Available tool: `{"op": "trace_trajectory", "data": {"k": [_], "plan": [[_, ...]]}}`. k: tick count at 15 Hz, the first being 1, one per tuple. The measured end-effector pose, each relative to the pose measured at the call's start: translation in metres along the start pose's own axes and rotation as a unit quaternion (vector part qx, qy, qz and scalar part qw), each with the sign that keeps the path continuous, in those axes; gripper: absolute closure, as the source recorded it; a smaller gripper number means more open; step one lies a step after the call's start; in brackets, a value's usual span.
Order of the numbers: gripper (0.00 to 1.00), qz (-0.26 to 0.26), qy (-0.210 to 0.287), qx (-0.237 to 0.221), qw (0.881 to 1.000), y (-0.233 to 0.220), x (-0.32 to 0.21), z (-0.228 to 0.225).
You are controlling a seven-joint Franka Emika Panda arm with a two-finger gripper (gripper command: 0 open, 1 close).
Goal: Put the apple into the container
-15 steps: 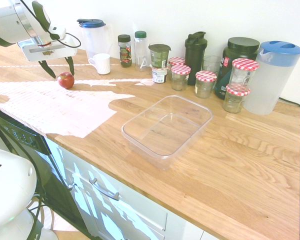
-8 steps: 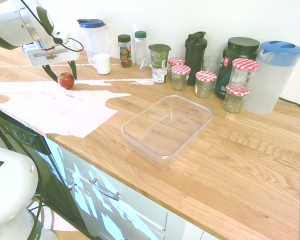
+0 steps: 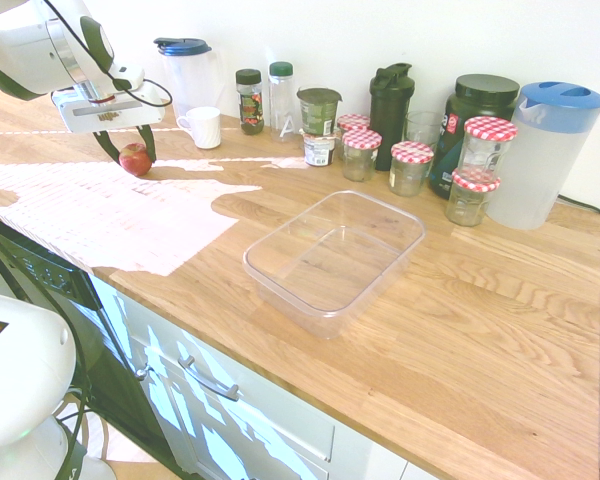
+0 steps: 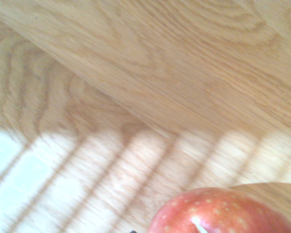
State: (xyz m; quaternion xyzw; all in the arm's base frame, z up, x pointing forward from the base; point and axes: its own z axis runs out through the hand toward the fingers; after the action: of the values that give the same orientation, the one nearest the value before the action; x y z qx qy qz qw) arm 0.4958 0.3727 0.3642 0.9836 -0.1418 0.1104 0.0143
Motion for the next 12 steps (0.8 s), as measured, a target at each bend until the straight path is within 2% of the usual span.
{"op": "trace_trajectory", "data": {"k": [3, 6, 8, 12], "plan": [[1.0, 0.061, -0.019, 0.007, 0.998, 0.031, 0.052, -0.077], [1.0, 0.115, -0.011, -0.004, 0.993, 0.122, 0.11, -0.155], [1.0, 0.152, -0.016, -0.015, 0.988, 0.201, 0.135, -0.163], [1.0, 0.224, -0.005, -0.052, 0.973, 0.334, 0.136, -0.127]]}}
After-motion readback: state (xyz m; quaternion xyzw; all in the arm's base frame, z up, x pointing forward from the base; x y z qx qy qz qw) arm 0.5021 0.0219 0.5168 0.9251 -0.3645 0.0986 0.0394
